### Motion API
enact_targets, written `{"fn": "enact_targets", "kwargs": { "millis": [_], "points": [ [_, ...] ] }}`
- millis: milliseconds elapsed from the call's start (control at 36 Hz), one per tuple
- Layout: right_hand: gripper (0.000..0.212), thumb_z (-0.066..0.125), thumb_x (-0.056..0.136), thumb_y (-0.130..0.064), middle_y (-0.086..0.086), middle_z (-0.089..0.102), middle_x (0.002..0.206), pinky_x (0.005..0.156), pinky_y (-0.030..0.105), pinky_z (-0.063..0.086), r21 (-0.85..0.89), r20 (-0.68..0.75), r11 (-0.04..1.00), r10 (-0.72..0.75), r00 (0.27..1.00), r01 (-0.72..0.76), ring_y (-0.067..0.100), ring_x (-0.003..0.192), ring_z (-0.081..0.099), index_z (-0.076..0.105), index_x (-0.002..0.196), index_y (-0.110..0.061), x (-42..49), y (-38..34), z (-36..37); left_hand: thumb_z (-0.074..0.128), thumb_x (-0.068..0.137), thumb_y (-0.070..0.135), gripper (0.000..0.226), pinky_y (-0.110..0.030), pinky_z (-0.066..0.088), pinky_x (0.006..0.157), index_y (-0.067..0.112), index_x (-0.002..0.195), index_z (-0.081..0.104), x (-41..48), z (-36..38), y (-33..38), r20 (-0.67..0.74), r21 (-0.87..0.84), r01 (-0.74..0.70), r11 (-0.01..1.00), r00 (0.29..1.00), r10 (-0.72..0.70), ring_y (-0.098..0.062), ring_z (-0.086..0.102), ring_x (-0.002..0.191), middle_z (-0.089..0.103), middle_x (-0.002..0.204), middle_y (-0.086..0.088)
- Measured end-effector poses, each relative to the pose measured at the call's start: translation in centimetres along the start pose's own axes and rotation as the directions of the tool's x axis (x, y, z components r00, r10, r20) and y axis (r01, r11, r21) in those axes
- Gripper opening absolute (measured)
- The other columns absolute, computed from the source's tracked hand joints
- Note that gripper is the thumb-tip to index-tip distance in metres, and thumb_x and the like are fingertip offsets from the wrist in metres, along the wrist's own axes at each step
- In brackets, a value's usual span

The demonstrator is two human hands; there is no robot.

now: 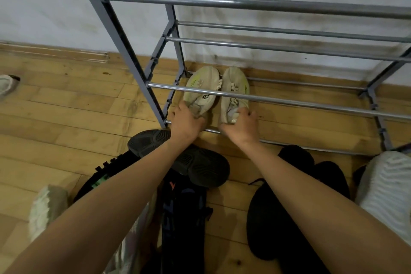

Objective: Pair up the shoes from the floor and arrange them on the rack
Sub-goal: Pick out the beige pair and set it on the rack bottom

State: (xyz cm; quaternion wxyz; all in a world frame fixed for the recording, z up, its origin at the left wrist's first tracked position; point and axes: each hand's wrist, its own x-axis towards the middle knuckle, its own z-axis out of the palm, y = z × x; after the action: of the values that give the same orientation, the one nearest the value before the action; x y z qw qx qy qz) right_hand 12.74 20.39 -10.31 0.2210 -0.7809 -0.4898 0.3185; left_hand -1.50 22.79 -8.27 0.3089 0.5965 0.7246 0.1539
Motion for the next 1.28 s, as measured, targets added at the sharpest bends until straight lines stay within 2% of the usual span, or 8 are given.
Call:
{"fn": "enact_targets", "kwargs": {
  "millis": [167, 278, 389, 500, 806, 1028, 1139, 1278],
  "points": [
    [0.072, 0.075, 0.072, -0.047, 0.011, 0.038, 0.130, 0.096, 0.040, 0.044, 0.045, -0.031, 0.998, -0.035, 0.999, 0.037, 0.032, 0.117, 0.046, 0.042, 0.126, -0.012, -0.4, -0.7, 0.5, 0.063, 0.082, 0.022, 0.074, -0.046, 0.016, 0.114, -0.001, 0.142, 0.024, 0.0, 0.1, -0.1, -0.038, 0.011, -0.042, 0.999, 0.998, 0.042, -0.040, 0.022, 0.138, 0.032, 0.145, -0.022],
    [0.076, 0.076, 0.073, -0.045, 0.013, 0.036, 0.134, 0.093, 0.036, 0.041, 0.000, -0.001, 1.000, -0.016, 1.000, 0.016, 0.033, 0.121, 0.043, 0.041, 0.130, -0.010, -0.3, -1.1, 0.7, 0.063, 0.082, 0.019, 0.067, -0.048, 0.025, 0.113, 0.000, 0.137, 0.029, 0.2, -0.2, 0.0, -0.005, -0.022, -0.014, 1.000, 1.000, 0.013, -0.040, 0.027, 0.135, 0.034, 0.142, -0.021],
    [0.070, 0.076, 0.073, -0.039, 0.015, 0.037, 0.133, 0.098, 0.038, 0.041, 0.014, 0.004, 1.000, -0.020, 1.000, 0.020, 0.035, 0.122, 0.042, 0.043, 0.127, -0.009, -0.2, -1.2, 0.7, 0.069, 0.078, 0.022, 0.075, -0.048, 0.031, 0.110, 0.002, 0.138, 0.031, 0.4, -0.7, 0.0, 0.038, -0.077, 0.015, 0.997, 0.999, -0.012, -0.036, 0.031, 0.134, 0.035, 0.143, -0.018],
    [0.064, 0.074, 0.075, -0.034, 0.014, 0.041, 0.128, 0.095, 0.039, 0.044, 0.026, -0.055, 0.999, -0.043, 0.998, 0.045, 0.034, 0.117, 0.044, 0.043, 0.125, -0.008, -0.5, -1.1, 0.7, 0.073, 0.077, 0.024, 0.077, -0.045, 0.032, 0.109, 0.003, 0.138, 0.031, -0.1, -0.6, -0.5, 0.009, -0.099, -0.026, 0.995, 1.000, 0.027, -0.035, 0.032, 0.133, 0.034, 0.143, -0.017],
    [0.085, 0.077, 0.075, -0.033, 0.016, 0.026, 0.146, 0.107, 0.042, 0.036, -0.015, 0.013, 0.998, -0.063, 0.998, 0.063, 0.035, 0.133, 0.031, 0.028, 0.141, -0.012, -0.9, -0.7, 0.2, 0.060, 0.089, 0.015, 0.072, -0.045, 0.018, 0.116, -0.002, 0.144, 0.016, -1.9, 0.1, -0.4, -0.018, 0.035, -0.102, 0.994, 0.995, 0.102, -0.041, 0.016, 0.140, 0.015, 0.150, -0.024],
    [0.067, 0.070, 0.081, -0.026, 0.014, 0.033, 0.139, 0.101, 0.040, 0.039, -0.069, 0.050, 0.985, -0.157, 0.986, 0.161, 0.035, 0.125, 0.038, 0.034, 0.137, -0.014, -3.4, 0.2, -1.7, 0.042, 0.092, 0.002, 0.062, -0.042, 0.003, 0.119, -0.002, 0.146, 0.013, -5.0, 0.3, 0.3, -0.027, 0.082, -0.122, 0.989, 0.992, 0.125, -0.038, -0.007, 0.145, -0.005, 0.155, -0.024],
    [0.071, 0.065, 0.084, -0.019, 0.014, 0.028, 0.147, 0.109, 0.041, 0.032, -0.128, 0.101, 0.975, -0.170, 0.980, 0.182, 0.035, 0.135, 0.029, 0.028, 0.145, -0.016, -5.6, 1.6, -3.3, 0.045, 0.091, 0.004, 0.058, -0.041, 0.009, 0.118, -0.001, 0.144, 0.022, -8.2, 0.5, 0.9, 0.062, 0.154, -0.163, 0.975, 0.986, 0.155, -0.038, 0.004, 0.144, 0.007, 0.153, -0.025],
    [0.063, 0.063, 0.086, -0.025, 0.014, 0.034, 0.142, 0.102, 0.040, 0.037, -0.250, 0.114, 0.951, -0.155, 0.981, 0.179, 0.033, 0.132, 0.031, 0.034, 0.141, -0.014, -9.3, 4.6, -5.6, 0.048, 0.091, 0.012, 0.052, -0.045, 0.021, 0.115, 0.002, 0.139, 0.034, -13.3, 1.5, 1.8, 0.184, 0.263, -0.254, 0.931, 0.960, 0.210, -0.035, 0.013, 0.141, 0.016, 0.152, -0.019]
  ]
}}
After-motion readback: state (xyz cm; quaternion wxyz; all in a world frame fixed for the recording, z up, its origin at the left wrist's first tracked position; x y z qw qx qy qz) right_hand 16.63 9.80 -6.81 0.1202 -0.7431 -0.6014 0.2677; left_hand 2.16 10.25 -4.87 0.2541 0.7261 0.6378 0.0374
